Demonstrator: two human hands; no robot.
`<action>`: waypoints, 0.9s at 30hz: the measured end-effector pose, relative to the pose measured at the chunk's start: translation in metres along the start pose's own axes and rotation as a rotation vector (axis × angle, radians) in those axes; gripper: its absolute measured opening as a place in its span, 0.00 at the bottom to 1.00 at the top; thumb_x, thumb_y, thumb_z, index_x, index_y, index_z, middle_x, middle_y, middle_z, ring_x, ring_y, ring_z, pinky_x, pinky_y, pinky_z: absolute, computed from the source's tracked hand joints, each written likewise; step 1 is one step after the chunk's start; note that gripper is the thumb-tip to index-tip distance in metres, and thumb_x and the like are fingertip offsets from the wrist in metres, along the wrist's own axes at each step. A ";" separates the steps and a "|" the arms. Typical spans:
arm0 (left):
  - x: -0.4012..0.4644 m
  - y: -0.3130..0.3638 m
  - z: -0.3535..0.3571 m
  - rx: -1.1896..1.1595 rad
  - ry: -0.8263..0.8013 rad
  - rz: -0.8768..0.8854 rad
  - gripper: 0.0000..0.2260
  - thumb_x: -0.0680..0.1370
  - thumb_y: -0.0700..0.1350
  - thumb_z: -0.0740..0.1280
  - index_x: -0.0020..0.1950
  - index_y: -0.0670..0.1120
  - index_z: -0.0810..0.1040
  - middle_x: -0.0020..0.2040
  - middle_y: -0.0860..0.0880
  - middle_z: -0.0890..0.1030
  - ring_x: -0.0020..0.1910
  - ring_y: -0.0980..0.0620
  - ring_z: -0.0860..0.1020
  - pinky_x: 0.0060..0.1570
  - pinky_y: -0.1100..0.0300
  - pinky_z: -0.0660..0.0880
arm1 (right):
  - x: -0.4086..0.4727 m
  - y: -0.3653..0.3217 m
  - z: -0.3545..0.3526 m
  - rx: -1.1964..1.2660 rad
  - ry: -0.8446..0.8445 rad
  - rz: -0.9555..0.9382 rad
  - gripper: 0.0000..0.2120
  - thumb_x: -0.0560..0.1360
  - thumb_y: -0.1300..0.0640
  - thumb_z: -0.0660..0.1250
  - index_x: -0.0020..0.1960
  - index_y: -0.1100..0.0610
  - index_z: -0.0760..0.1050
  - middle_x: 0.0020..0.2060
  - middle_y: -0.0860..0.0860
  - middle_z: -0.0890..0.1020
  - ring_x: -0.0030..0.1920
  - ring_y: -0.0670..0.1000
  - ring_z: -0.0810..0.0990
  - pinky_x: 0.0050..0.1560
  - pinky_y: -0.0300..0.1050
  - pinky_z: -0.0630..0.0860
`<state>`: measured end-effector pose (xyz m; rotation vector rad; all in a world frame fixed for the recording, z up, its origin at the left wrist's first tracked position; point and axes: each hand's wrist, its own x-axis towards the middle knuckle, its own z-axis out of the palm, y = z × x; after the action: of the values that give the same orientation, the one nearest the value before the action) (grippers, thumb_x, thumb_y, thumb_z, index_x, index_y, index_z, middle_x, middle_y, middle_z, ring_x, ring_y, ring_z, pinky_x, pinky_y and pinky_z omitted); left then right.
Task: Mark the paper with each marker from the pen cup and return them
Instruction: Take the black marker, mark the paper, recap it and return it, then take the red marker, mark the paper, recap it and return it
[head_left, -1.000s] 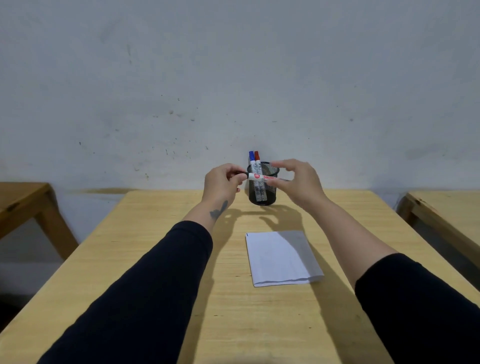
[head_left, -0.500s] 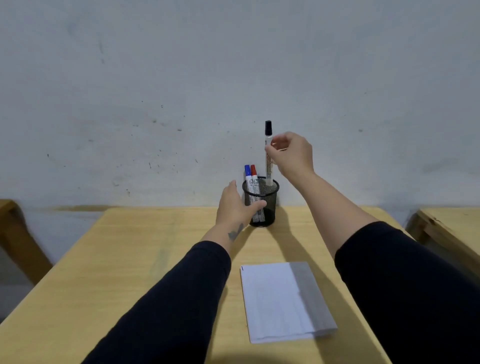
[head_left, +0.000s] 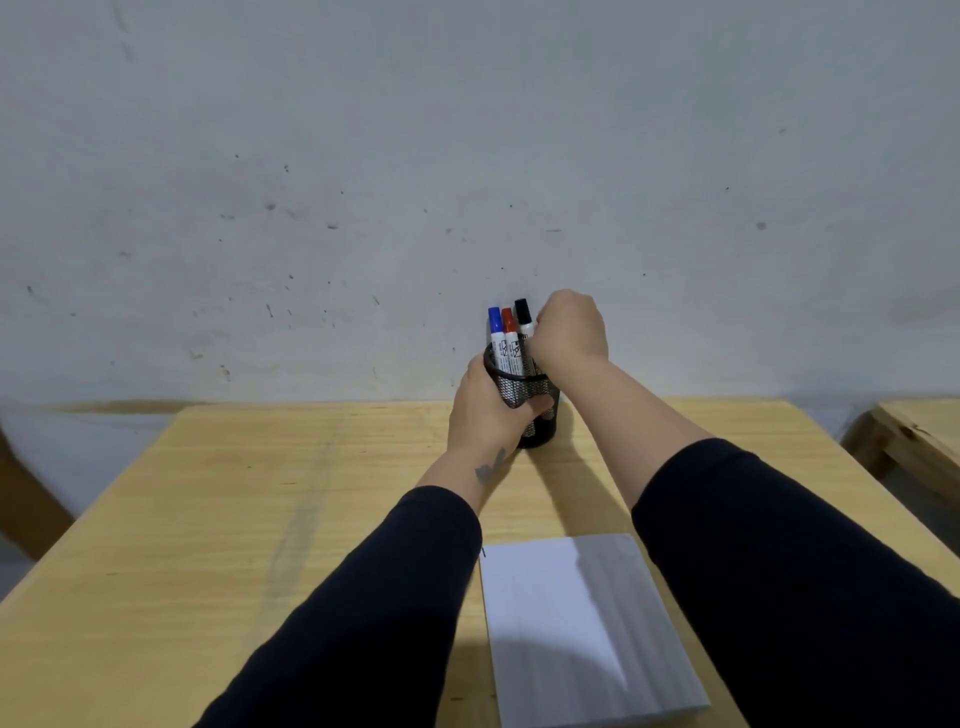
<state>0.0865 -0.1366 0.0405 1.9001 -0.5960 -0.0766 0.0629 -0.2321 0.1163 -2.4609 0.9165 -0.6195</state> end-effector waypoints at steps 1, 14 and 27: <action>0.000 0.000 0.000 0.001 0.001 0.001 0.32 0.64 0.49 0.79 0.64 0.48 0.69 0.58 0.49 0.77 0.56 0.50 0.77 0.54 0.51 0.76 | 0.000 -0.001 -0.001 0.017 0.026 -0.007 0.12 0.73 0.71 0.61 0.32 0.61 0.70 0.31 0.54 0.72 0.39 0.59 0.72 0.28 0.41 0.64; -0.002 0.003 -0.003 0.009 -0.037 -0.032 0.28 0.69 0.44 0.75 0.66 0.45 0.67 0.59 0.46 0.77 0.57 0.47 0.76 0.51 0.53 0.75 | -0.005 -0.013 0.018 0.058 -0.028 0.019 0.07 0.73 0.66 0.65 0.47 0.64 0.81 0.29 0.51 0.71 0.36 0.54 0.73 0.24 0.39 0.60; -0.002 0.007 -0.004 -0.013 -0.048 -0.030 0.25 0.69 0.45 0.74 0.63 0.48 0.68 0.56 0.49 0.78 0.53 0.48 0.77 0.53 0.49 0.77 | -0.012 -0.021 0.005 0.153 -0.054 -0.011 0.06 0.74 0.64 0.66 0.47 0.63 0.82 0.39 0.57 0.82 0.38 0.55 0.75 0.32 0.40 0.69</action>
<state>0.0840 -0.1340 0.0477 1.8996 -0.5981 -0.1458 0.0673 -0.2081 0.1207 -2.3363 0.8040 -0.6005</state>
